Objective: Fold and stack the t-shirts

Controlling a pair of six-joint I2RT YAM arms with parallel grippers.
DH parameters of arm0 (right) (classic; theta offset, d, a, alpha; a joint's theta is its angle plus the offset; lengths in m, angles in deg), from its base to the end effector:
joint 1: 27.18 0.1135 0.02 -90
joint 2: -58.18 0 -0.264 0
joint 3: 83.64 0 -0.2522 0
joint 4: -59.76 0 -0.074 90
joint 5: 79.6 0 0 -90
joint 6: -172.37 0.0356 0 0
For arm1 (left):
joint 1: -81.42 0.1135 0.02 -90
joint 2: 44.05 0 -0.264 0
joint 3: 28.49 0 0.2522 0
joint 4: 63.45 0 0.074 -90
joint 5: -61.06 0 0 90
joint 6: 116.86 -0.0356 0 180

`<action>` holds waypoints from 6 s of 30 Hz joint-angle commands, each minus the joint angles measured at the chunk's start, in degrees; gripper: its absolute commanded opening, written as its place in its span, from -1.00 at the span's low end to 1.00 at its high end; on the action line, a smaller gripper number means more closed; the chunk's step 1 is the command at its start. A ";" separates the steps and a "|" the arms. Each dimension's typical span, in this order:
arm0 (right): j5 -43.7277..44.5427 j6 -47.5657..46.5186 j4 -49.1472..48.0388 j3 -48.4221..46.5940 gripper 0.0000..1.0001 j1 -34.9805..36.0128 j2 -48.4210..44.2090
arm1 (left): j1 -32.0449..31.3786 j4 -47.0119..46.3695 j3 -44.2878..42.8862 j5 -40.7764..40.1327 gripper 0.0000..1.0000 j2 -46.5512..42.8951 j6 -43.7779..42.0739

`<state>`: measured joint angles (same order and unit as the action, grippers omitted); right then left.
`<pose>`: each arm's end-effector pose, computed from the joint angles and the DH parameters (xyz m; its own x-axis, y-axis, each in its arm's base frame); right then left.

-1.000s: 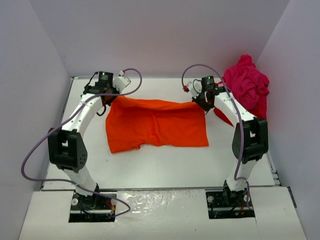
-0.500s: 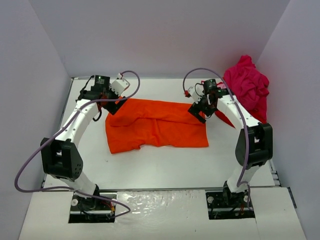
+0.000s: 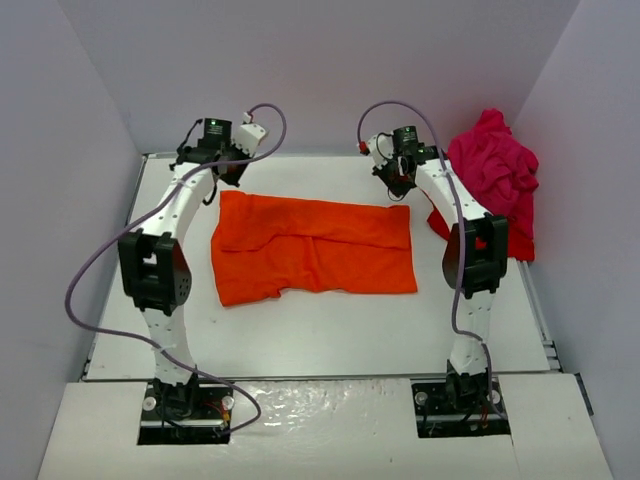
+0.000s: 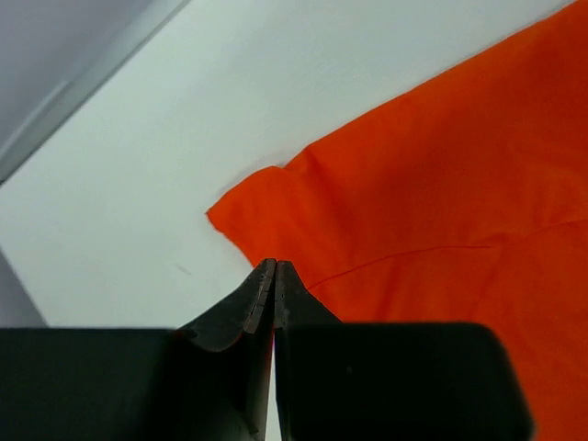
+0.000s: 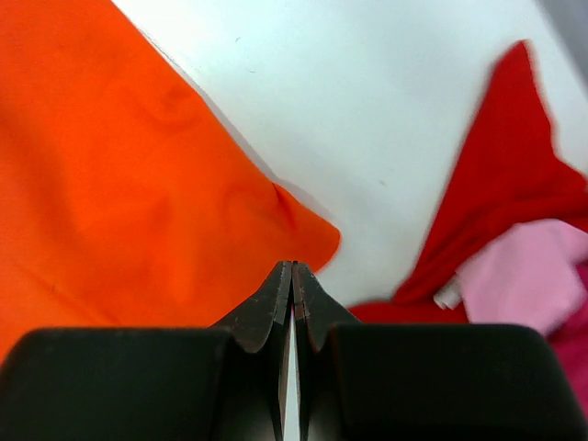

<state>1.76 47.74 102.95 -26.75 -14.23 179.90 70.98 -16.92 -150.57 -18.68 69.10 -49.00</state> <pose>0.4786 0.1155 0.2714 -0.3466 -0.6562 -0.6703 -0.6413 0.6873 -0.3412 0.4506 -0.0895 0.3289 -0.4363 0.4575 -0.7748 0.5198 0.8310 0.1979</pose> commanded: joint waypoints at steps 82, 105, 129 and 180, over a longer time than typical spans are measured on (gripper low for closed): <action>27.55 11.14 -14.23 24.16 0.75 -8.82 -22.15 | -29.89 -7.55 57.48 -16.05 -0.04 -28.78 -21.64; 25.90 11.04 -14.13 26.06 0.74 -8.41 -21.12 | -26.68 12.86 40.02 -7.56 -1.00 -30.69 -25.24; 27.96 10.23 -14.48 27.72 0.78 -6.43 -18.51 | -16.98 7.70 34.67 -3.15 0.36 -30.11 -22.06; 30.33 10.23 -16.97 31.99 0.80 -6.98 -17.57 | -45.76 1.10 47.97 -14.50 0.20 -18.56 -20.76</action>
<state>30.98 57.75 87.76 4.97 -20.88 163.09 24.02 -14.11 -100.93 -32.85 50.03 -68.90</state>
